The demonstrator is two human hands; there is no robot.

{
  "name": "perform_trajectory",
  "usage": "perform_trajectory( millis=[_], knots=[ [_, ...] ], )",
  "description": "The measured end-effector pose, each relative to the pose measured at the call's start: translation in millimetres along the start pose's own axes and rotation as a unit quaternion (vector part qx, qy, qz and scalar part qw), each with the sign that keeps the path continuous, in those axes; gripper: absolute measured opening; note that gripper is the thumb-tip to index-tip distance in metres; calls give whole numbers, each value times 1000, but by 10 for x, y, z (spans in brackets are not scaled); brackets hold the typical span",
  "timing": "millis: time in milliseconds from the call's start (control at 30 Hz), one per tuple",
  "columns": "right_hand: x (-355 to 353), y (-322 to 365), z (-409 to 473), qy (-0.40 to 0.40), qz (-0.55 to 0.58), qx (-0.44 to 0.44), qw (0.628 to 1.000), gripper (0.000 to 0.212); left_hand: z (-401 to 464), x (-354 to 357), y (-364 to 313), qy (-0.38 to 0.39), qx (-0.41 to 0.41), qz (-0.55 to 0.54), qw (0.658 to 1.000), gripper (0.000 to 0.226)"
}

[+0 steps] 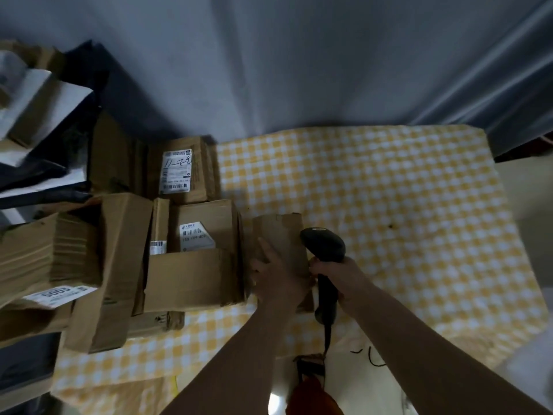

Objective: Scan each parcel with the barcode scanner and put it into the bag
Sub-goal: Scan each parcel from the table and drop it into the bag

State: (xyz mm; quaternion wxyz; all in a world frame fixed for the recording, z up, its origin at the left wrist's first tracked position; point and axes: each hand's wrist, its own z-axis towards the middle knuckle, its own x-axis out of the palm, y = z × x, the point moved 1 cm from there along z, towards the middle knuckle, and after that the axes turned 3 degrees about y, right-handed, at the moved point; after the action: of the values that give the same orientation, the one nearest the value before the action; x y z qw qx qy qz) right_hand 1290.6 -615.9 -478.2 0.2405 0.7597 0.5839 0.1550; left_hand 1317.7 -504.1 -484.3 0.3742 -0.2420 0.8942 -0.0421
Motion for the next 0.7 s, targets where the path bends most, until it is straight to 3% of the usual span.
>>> perform_trajectory(
  millis=[100,200,333,467,533,633,700],
  knots=[
    [-57,109,-211,10,44,-14,999,12,-110,-196,-34,21,13,-10,1000,140],
    [-188,342,-463,1,107,-29,994,10,-244,-518,-113,44,33,-108,993,142],
    [-312,646,-829,-46,131,-50,989,18,-512,-1141,-162,59,104,-213,970,142],
    [-222,906,-1212,-25,144,-81,986,16,-803,-1829,-28,70,164,-292,940,142],
    [-99,1034,-1382,4,157,-106,982,13,-922,-2119,70,106,172,-349,915,129],
    [111,1204,-1616,73,158,-147,974,16,-1093,-2497,219,155,190,-420,874,83],
    [240,1307,-1760,113,160,-178,964,20,-1181,-2716,341,167,200,-433,863,76]
  ],
)
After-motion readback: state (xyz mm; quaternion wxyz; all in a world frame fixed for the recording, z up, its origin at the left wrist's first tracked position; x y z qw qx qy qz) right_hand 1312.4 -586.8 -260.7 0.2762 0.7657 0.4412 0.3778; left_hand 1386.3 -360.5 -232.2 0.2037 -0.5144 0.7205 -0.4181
